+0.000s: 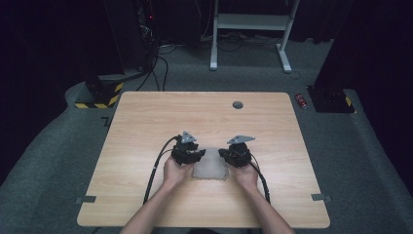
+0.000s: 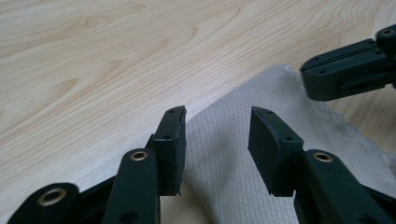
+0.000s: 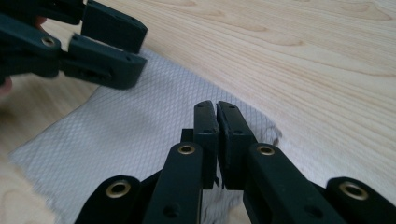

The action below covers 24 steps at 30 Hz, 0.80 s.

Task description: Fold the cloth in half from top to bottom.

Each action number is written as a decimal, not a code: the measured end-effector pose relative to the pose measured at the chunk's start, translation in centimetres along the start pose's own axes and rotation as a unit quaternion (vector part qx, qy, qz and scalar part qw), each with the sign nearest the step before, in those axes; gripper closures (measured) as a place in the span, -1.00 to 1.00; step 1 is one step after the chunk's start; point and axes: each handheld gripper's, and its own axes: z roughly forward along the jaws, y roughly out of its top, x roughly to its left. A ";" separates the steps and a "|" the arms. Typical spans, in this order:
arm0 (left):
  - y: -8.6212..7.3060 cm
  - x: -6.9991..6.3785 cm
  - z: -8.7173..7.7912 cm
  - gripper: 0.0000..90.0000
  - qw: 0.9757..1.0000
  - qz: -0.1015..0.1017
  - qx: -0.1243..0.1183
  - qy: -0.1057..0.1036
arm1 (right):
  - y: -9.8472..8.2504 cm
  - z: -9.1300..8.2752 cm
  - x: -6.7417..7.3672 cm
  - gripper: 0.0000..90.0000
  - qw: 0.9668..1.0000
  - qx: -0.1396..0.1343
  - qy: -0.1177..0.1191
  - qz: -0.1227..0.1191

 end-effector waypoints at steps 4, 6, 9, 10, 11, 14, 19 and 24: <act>-0.5 1.0 1.2 0.28 0.999 -0.012 0.023 0.018 | 0.2 1.4 -0.6 0.94 1.000 0.019 -0.016 -0.001; -0.5 1.5 1.1 0.28 0.999 -0.016 0.023 0.039 | 0.0 1.7 -1.2 0.94 0.999 0.021 -0.024 0.005; -0.7 2.3 0.8 0.24 0.998 -0.034 0.021 0.041 | 0.3 1.4 -1.8 0.85 0.999 0.018 -0.040 0.009; -0.7 2.5 0.6 0.23 0.998 -0.037 0.020 0.042 | 0.3 1.4 -1.9 0.80 0.999 0.014 -0.042 0.011; -0.7 2.7 0.5 0.23 0.998 -0.038 0.018 0.042 | 0.4 1.3 -2.0 0.74 0.999 0.012 -0.044 0.013; -0.6 2.8 0.4 0.23 0.998 -0.042 0.011 0.045 | 0.6 1.4 -2.1 0.56 0.999 0.014 -0.051 0.014; -0.8 2.5 1.0 0.39 0.999 -0.019 0.019 0.032 | 0.4 1.9 -2.3 0.56 0.999 0.020 -0.047 0.010; -0.7 2.3 1.1 0.82 1.000 -0.017 0.019 0.009 | 0.6 1.9 -2.2 0.95 0.999 0.026 -0.042 -0.004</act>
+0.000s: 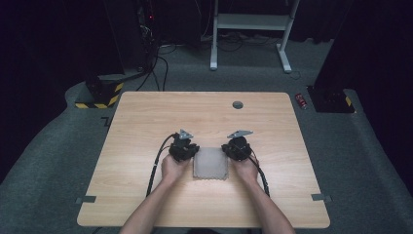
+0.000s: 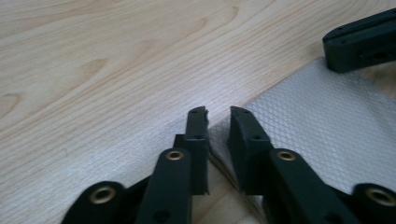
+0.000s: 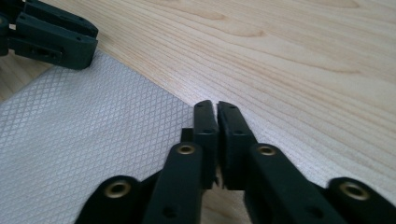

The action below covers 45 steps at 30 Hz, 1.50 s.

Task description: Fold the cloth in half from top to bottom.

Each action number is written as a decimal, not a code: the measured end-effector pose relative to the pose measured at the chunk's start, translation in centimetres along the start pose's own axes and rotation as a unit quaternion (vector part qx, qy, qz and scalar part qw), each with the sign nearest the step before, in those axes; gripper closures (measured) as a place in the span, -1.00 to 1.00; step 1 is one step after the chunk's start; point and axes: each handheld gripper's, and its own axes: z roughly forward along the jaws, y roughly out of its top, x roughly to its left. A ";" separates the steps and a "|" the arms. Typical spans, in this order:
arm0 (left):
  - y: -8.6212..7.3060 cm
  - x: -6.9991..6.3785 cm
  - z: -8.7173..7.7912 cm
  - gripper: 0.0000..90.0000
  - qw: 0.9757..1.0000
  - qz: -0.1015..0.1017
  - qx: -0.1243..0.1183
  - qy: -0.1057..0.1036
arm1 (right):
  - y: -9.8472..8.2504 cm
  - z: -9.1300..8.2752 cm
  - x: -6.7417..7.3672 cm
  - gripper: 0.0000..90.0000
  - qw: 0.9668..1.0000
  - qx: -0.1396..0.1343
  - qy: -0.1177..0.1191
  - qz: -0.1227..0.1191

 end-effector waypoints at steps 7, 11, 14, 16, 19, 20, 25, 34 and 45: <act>0.8 0.4 0.4 0.79 0.999 -0.010 -0.009 0.029 | 1.3 0.3 -0.1 0.93 1.000 -0.012 -0.026 0.000; 0.1 0.1 -0.6 0.25 0.999 -0.022 -0.012 0.028 | 1.1 0.2 -0.1 0.63 0.999 -0.007 -0.033 0.010; -1.1 -1.1 -2.3 0.14 1.000 -0.004 -0.017 0.017 | -0.2 -1.1 0.5 0.66 0.999 -0.030 -0.020 0.004; -1.9 -2.1 -3.1 0.10 1.000 0.016 -0.011 0.015 | -1.2 -2.0 1.3 0.68 0.999 -0.033 -0.008 -0.007; -2.9 -3.0 -4.0 0.07 0.999 0.038 -0.008 0.017 | -2.3 -2.8 2.1 0.68 0.999 -0.033 0.003 -0.021; -3.2 -3.2 -3.9 0.06 0.999 0.040 -0.001 0.021 | -2.6 -2.9 2.2 0.68 0.999 -0.027 0.004 -0.025; -4.0 -2.8 -4.0 0.02 1.000 0.023 0.009 0.017 | -3.3 -2.7 1.9 0.60 1.000 -0.017 0.003 -0.025; -4.5 -2.3 -6.5 -0.09 1.000 0.001 -0.025 0.001 | -3.8 -5.9 1.3 0.53 0.998 -0.062 0.014 -0.005; -5.3 -1.6 -9.5 -0.14 0.998 -0.027 -0.062 -0.011 | -5.4 -8.4 -0.1 0.49 0.996 -0.084 0.013 0.027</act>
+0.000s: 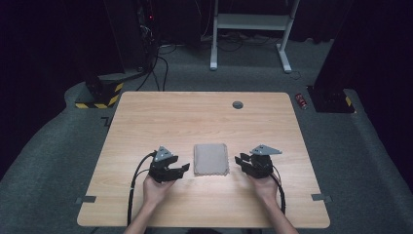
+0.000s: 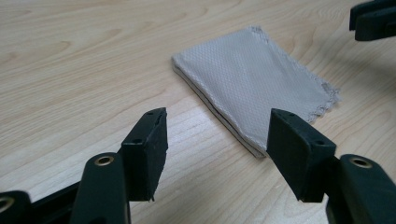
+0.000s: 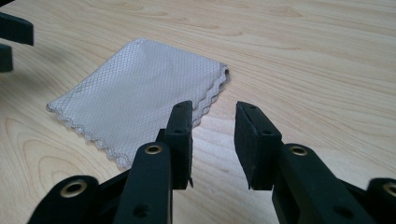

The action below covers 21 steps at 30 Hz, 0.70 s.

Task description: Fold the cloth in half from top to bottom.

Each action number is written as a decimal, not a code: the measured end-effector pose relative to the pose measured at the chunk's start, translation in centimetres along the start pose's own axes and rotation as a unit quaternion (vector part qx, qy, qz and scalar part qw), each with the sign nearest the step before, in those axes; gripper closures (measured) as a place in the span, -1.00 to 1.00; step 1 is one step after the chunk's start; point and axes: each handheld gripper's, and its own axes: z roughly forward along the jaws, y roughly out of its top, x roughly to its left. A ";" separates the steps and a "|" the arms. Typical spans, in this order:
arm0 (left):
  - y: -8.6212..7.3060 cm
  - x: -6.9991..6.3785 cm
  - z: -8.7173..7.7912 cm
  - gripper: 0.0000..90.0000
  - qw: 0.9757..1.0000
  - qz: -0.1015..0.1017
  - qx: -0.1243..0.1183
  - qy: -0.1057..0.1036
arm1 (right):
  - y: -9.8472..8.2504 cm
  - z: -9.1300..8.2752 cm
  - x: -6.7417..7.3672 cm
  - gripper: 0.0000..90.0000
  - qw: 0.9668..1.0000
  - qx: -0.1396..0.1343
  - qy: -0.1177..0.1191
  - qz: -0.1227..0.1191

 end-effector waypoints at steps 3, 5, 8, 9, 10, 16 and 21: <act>-0.1 0.0 -0.7 -0.15 1.000 0.001 -0.010 0.004 | -0.3 -0.5 -0.2 0.48 1.000 -0.004 -0.002 0.002; -0.1 0.1 -1.0 -0.15 1.000 0.002 -0.014 0.004 | -0.5 -0.9 -0.3 0.48 1.000 -0.006 -0.004 0.003; -0.2 0.2 -1.3 -0.16 1.000 0.001 -0.016 0.006 | -0.7 -1.3 -0.4 0.47 1.000 -0.008 -0.005 0.006; -0.2 0.2 -1.4 -0.16 1.000 -0.001 -0.016 0.005 | -0.7 -1.5 -0.4 0.47 1.000 -0.009 -0.006 0.006; -0.3 0.3 -1.6 -0.16 1.000 -0.002 -0.018 0.006 | -0.8 -1.6 -0.4 0.46 1.000 -0.009 -0.007 0.009; -0.8 0.6 -2.2 -0.18 1.000 -0.003 -0.020 0.011 | -1.4 -2.2 -0.8 0.44 1.000 -0.011 -0.012 0.012; -1.5 0.9 -2.6 -0.21 1.000 -0.001 -0.014 0.023 | -1.8 -2.9 -1.1 0.44 1.000 -0.013 -0.020 0.012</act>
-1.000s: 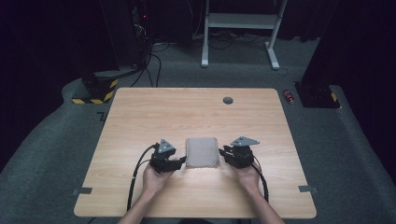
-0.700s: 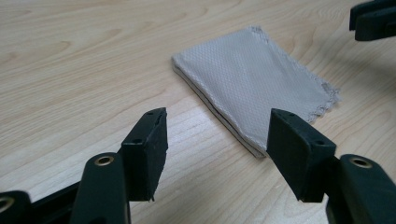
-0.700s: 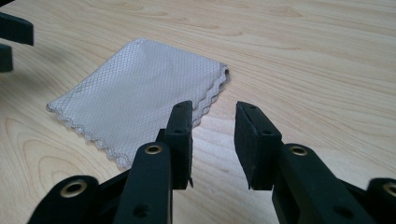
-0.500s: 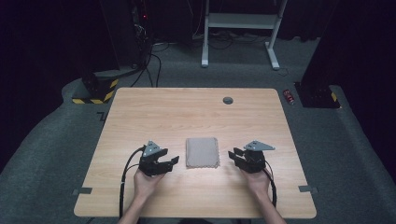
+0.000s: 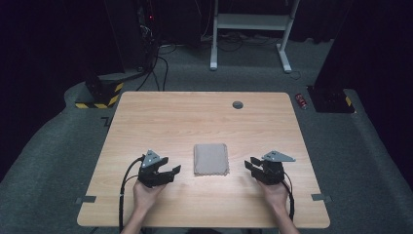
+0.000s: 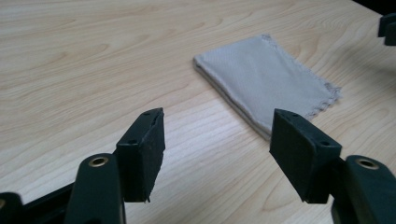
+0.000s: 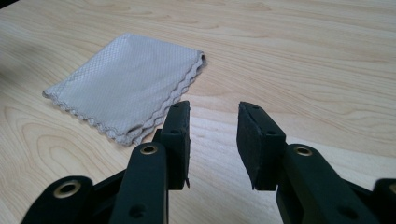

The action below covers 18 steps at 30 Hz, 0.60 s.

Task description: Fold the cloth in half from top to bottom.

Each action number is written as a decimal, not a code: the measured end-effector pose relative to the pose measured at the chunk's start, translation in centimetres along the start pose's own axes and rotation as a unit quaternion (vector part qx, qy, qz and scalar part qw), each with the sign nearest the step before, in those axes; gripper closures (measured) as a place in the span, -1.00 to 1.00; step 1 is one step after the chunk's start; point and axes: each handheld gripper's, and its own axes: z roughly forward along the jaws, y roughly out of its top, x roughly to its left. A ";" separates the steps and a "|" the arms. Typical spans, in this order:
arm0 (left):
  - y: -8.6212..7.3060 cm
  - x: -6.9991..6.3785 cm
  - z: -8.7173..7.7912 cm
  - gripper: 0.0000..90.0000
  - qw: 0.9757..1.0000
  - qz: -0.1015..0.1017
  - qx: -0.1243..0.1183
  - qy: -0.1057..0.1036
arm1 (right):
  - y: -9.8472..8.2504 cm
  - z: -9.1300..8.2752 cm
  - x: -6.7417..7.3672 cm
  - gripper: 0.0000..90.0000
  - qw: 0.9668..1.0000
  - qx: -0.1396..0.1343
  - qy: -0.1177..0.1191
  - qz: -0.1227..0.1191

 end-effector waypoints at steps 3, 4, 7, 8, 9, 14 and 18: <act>-0.4 0.3 -0.2 -0.21 1.000 -0.005 0.002 0.005 | -0.4 -0.3 -0.1 0.44 1.000 0.004 -0.006 0.003; -0.6 0.5 -0.3 -0.22 1.000 -0.006 0.004 0.007 | -0.5 -0.3 -0.2 0.43 1.000 0.004 -0.007 0.000; -0.9 0.7 -0.5 -0.22 1.000 -0.005 0.007 0.014 | -0.8 -0.5 -0.3 0.43 1.000 0.008 -0.013 0.002; -1.1 0.7 -0.5 -0.22 1.000 -0.004 0.008 0.016 | -1.0 -0.5 -0.4 0.43 1.000 0.009 -0.015 0.000; -1.2 0.8 -0.5 -0.22 1.000 -0.004 0.010 0.018 | -1.1 -0.6 -0.4 0.42 1.000 0.011 -0.015 0.000; -1.8 1.4 -0.5 -0.22 0.999 -0.012 0.014 0.029 | -1.6 -0.8 -0.6 0.42 0.999 0.021 -0.026 -0.001; -2.2 1.7 -0.3 -0.22 0.999 -0.013 0.019 0.041 | -2.1 -0.9 -1.1 0.42 0.999 0.028 -0.036 -0.001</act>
